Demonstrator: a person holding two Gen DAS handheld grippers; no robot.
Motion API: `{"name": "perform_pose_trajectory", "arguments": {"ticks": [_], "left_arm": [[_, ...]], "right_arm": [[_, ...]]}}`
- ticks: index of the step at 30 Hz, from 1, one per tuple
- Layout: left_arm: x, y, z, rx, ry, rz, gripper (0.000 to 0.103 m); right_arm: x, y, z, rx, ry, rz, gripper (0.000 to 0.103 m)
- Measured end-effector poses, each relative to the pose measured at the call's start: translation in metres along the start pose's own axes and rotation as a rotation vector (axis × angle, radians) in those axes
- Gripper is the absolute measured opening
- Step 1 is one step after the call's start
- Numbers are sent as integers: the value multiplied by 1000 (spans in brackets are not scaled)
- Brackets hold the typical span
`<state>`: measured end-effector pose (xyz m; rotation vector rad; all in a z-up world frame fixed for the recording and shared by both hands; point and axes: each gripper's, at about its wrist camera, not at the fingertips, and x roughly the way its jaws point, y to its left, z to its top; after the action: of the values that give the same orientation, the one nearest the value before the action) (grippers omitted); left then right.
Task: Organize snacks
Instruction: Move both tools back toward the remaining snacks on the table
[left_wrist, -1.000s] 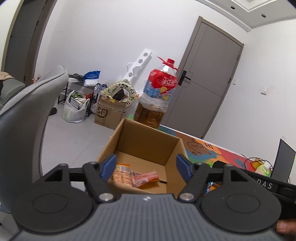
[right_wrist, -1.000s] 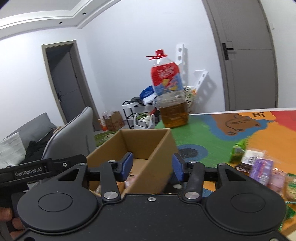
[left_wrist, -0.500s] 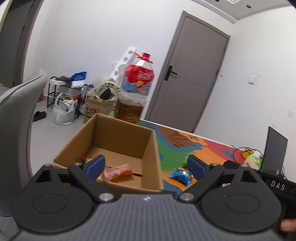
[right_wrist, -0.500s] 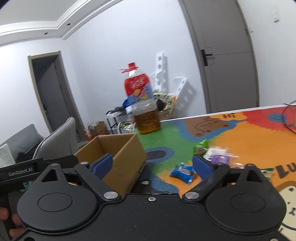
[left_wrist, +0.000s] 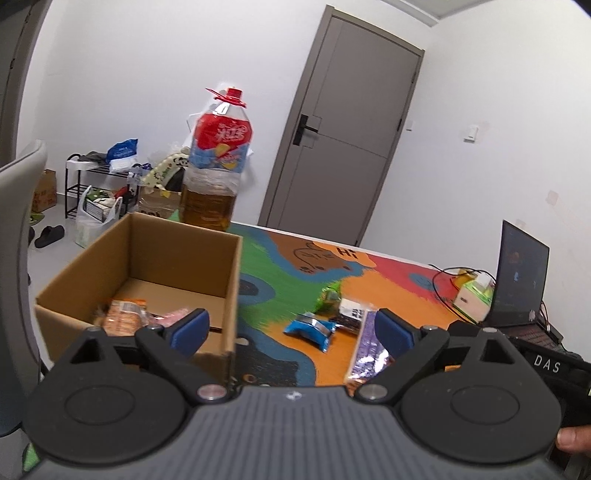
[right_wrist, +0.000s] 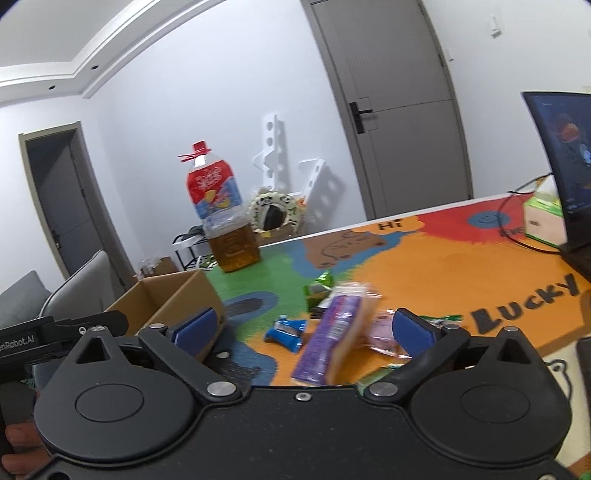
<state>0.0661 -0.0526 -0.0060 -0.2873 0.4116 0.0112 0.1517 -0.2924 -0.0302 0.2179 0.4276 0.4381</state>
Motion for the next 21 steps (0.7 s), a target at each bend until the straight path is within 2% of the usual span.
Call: {"name": "perform_pose_trajectory", "arguments": {"ticks": [9, 16, 21], "left_arm": [[17, -16, -10, 19, 32, -41, 95], [37, -26, -21, 35, 63, -60, 93], [52, -29, -30, 46, 88, -68, 89]], "right_arm": [[3, -20, -11, 22, 28, -28, 102], [13, -30, -22, 40, 75, -42, 92], [30, -31, -32, 34, 118, -41, 88]]}}
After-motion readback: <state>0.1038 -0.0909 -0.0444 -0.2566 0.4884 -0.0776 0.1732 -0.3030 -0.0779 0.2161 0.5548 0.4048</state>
